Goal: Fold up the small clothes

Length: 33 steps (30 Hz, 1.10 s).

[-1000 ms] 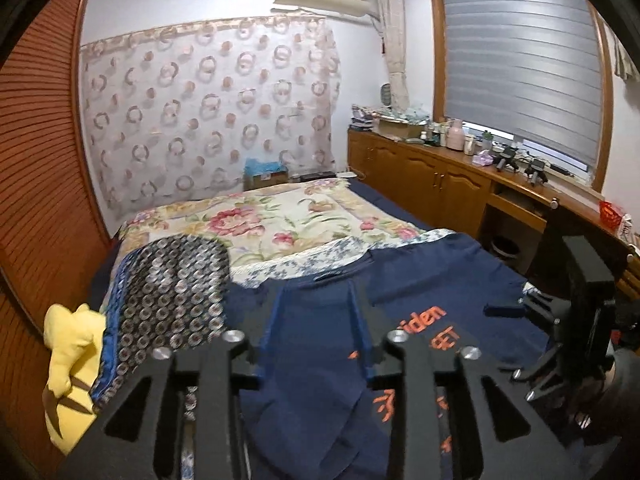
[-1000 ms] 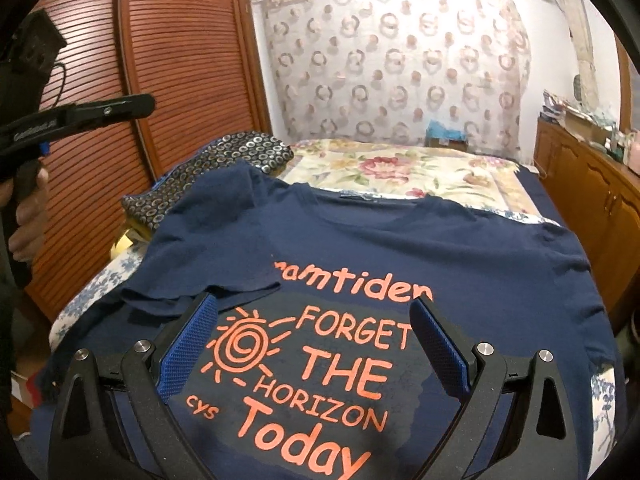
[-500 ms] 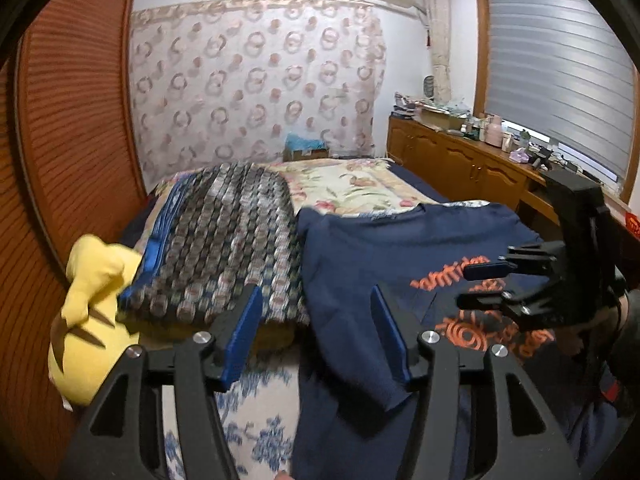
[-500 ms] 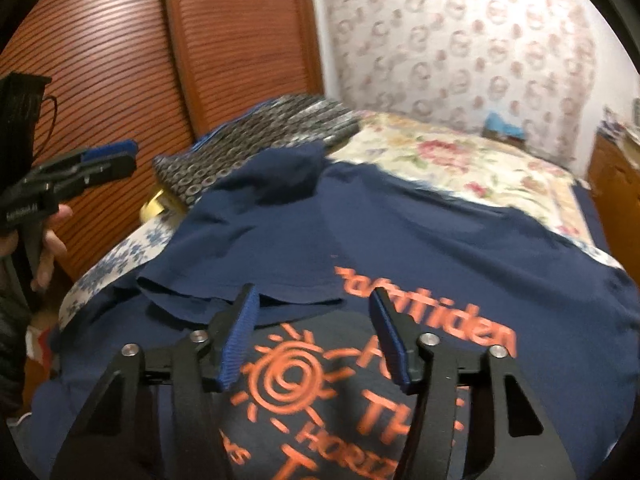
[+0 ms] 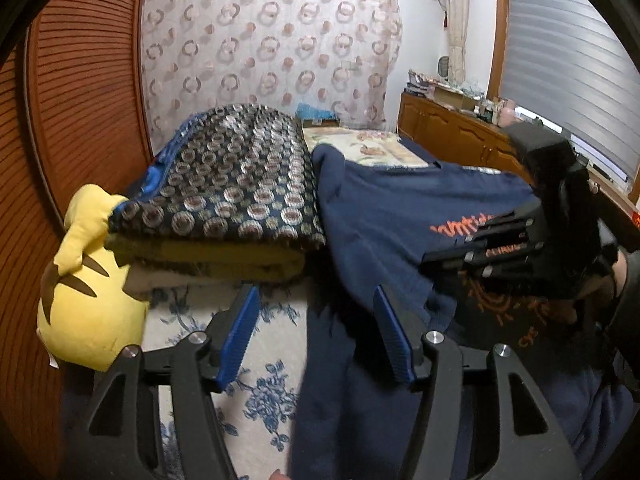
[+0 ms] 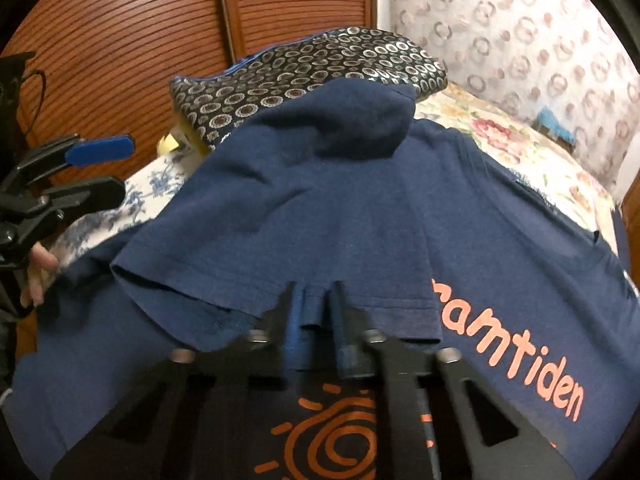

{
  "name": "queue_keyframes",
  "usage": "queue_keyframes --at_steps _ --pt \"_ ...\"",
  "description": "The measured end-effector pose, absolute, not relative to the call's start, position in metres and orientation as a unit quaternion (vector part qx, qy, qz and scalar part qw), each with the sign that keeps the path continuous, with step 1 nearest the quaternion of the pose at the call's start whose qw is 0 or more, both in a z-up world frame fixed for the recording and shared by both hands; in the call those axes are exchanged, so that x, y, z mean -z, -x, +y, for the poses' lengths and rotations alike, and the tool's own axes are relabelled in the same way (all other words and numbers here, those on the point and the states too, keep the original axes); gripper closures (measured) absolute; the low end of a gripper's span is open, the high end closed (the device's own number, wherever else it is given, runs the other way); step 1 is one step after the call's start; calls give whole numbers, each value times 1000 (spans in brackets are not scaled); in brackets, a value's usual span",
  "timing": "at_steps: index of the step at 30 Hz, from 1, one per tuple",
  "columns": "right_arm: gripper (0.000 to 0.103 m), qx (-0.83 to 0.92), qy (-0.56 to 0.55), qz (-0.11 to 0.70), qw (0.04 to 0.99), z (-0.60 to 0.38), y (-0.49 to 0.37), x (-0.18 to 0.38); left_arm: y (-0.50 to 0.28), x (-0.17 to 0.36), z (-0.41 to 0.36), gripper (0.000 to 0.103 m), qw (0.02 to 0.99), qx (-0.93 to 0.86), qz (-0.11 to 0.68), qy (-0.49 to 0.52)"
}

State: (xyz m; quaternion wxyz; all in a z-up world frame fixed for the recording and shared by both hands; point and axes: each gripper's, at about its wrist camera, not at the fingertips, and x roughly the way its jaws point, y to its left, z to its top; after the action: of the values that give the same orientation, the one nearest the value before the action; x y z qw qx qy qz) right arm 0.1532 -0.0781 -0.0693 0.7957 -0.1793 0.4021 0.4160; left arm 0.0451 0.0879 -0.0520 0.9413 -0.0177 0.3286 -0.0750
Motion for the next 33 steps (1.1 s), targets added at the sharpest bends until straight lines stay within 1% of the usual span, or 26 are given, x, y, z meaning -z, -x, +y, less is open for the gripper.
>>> queue_keyframes --at_steps 2,10,16,20,21,23,33 --pt "103 -413 175 392 803 -84 -154 64 -46 57 85 44 938 75 337 17" --pt "103 -370 123 363 846 -130 -182 27 -47 60 85 44 936 75 344 15" --pt "103 -269 87 358 890 -174 -223 8 -52 63 83 44 931 79 357 11" --pt "102 -194 84 346 914 -193 -233 11 -55 66 79 44 927 80 365 3" --pt "99 -180 86 345 917 -194 -233 12 -55 67 78 44 926 81 368 3" --pt "70 -184 80 356 913 -198 -235 16 -55 68 77 44 925 82 372 1" --pt "66 -245 88 371 891 -208 -201 28 -60 59 66 44 927 78 368 -5"
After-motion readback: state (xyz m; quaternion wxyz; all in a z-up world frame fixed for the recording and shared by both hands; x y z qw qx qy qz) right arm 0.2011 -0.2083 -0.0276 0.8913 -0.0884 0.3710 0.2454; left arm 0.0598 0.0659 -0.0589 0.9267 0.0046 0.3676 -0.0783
